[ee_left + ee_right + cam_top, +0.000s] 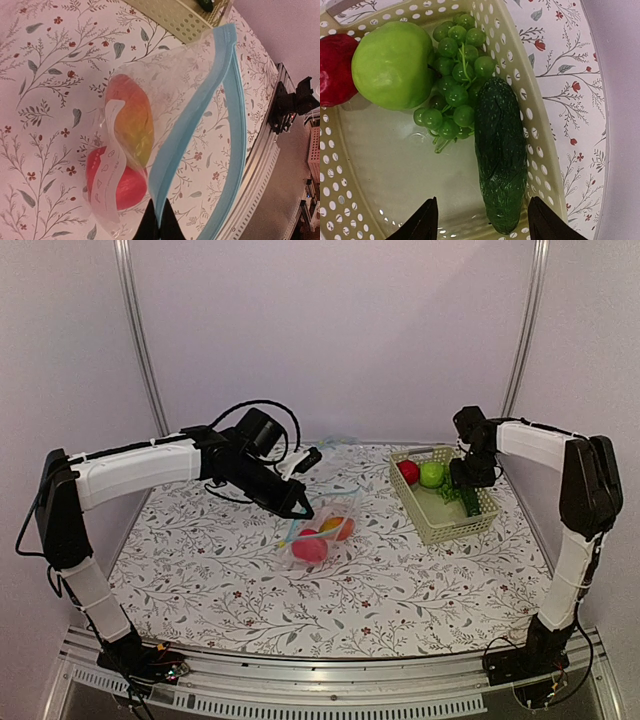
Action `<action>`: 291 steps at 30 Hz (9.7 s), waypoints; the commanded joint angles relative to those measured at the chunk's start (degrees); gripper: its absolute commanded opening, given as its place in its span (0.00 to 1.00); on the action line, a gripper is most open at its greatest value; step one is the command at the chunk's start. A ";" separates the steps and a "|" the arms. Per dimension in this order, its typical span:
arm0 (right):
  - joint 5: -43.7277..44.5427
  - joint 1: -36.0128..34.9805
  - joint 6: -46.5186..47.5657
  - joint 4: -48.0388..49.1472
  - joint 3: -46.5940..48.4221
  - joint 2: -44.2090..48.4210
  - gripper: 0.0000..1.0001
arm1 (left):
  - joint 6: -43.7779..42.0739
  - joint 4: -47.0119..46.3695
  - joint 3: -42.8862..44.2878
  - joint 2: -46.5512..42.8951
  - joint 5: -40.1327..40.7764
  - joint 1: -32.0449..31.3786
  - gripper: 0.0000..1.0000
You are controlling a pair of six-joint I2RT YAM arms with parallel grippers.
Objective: Place the food in the zip-top bag and seal the zipper
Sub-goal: Pick up the fake vegetable from the bin, then place the fake vegetable in the zipper food storage bag, then adjust the fake vegetable in the zipper food storage bag, then pass from the left arm to the right
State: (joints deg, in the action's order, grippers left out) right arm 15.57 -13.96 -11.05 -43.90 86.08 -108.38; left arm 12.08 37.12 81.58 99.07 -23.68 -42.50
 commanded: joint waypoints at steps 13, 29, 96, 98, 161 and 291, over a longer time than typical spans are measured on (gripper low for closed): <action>3.33 2.04 1.26 1.38 -0.99 -5.47 0.59 | -0.43 -0.32 -0.11 -1.07 -0.58 0.93 0.00; 6.12 2.65 2.33 4.40 -1.07 -9.61 0.51 | -0.42 -0.43 -0.11 -0.63 -0.67 0.93 0.00; -1.65 -37.54 -30.04 33.82 -18.48 31.28 0.31 | 40.51 -48.20 -18.94 -1.59 25.12 -11.07 0.00; -0.70 -37.89 -30.18 34.60 -17.79 29.17 0.30 | 41.02 -48.71 -18.78 -0.44 25.03 -11.47 0.00; -18.36 -31.89 -13.92 3.90 -6.41 21.62 0.47 | 37.85 -54.27 -25.36 1.70 12.34 -12.43 0.00; -8.61 -32.72 -41.18 1.44 0.66 13.57 0.00 | 5.71 -48.77 -42.25 -22.84 35.16 -25.76 0.87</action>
State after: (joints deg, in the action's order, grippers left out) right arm 5.43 -46.81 -47.92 -43.42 85.34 -95.74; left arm 19.25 -7.11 39.16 73.03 7.25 -65.04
